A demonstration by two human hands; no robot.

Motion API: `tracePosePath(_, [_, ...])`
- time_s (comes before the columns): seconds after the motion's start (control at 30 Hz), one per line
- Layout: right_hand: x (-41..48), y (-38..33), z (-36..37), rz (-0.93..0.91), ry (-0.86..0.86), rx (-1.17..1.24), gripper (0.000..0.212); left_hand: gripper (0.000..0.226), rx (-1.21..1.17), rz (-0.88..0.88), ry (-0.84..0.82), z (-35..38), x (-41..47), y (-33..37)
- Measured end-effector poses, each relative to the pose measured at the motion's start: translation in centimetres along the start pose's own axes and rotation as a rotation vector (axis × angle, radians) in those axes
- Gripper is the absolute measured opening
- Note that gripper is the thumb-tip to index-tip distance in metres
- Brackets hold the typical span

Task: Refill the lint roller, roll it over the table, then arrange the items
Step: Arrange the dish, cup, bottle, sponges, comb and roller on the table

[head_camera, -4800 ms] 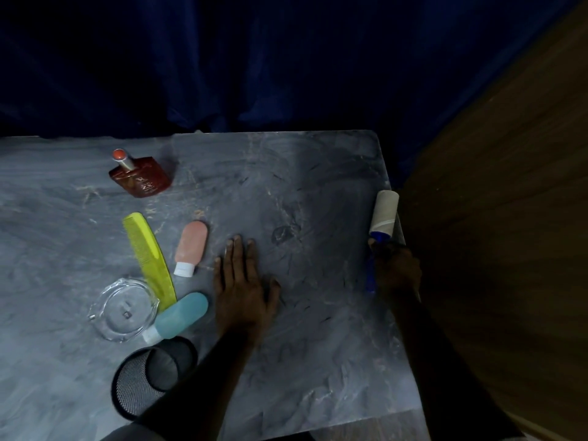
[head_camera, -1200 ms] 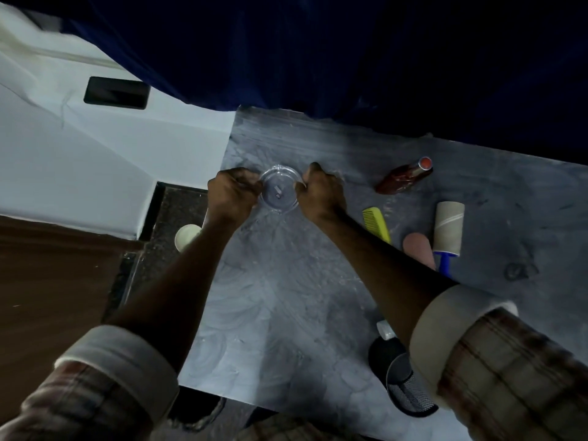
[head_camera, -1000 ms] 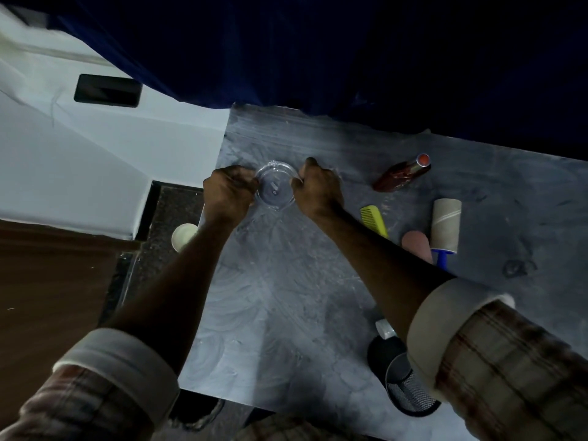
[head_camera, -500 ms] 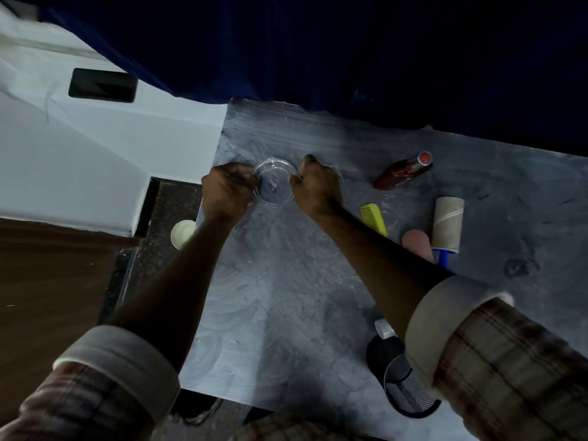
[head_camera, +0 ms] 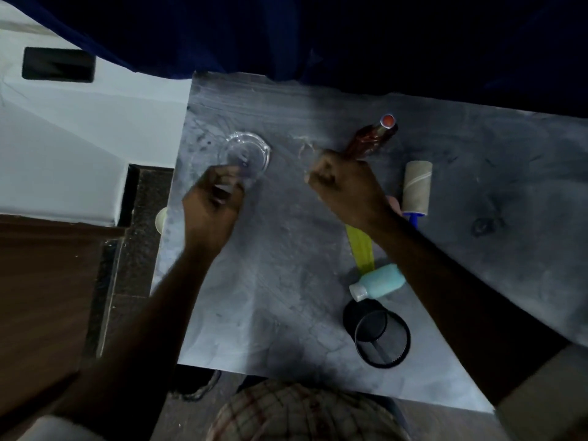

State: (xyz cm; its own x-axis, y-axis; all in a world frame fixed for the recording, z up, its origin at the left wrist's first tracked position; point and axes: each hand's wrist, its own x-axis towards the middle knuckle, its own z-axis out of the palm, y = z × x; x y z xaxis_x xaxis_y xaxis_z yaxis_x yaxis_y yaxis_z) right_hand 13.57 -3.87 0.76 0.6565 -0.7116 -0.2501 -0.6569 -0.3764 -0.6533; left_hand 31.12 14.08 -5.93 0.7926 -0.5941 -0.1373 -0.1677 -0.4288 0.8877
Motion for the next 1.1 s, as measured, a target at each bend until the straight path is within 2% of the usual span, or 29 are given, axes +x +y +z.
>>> tracePosePath(0.17, [-8.9, 5.9, -3.9, 0.025, 0.002, 0.08, 0.003, 0.031, -0.08, -0.004, -0.318, 3.1, -11.5, 2.2])
tracePosePath(0.33, [-16.4, 10.5, -4.7, 0.094, -0.001, 0.135, 0.003, 0.06, 0.194, 0.1, -0.615, 4.1, -19.0, 2.2])
tracePosePath(0.47, [-21.1, 13.1, -4.3, 0.134, -0.087, 0.109, 0.018, 0.084, 0.353, 0.2, -0.748, 5.2, -22.3, 1.8])
tracePosePath(0.6, [-24.7, 13.6, -3.1, 0.14, -0.234, 0.102, 0.047, 0.093, 0.307, 0.178, -0.746, 6.3, -24.0, 2.3])
tracePosePath(0.7, [-26.1, 13.1, -2.3, 0.152, -0.265, 0.145, 0.058, 0.093, 0.319, 0.176, -0.693, 7.1, -24.7, 2.6])
tracePosePath(1.0, [-24.7, 9.6, -1.6, 0.043, -0.29, 0.248, 0.066, 0.086, 0.223, 0.203, -0.523, 3.0, -23.9, 1.8])
tracePosePath(1.1, [-21.6, 6.8, -0.6, -0.034, -0.241, 0.276, 0.065, 0.084, 0.15, 0.174, -0.389, 0.9, -21.4, 1.4])
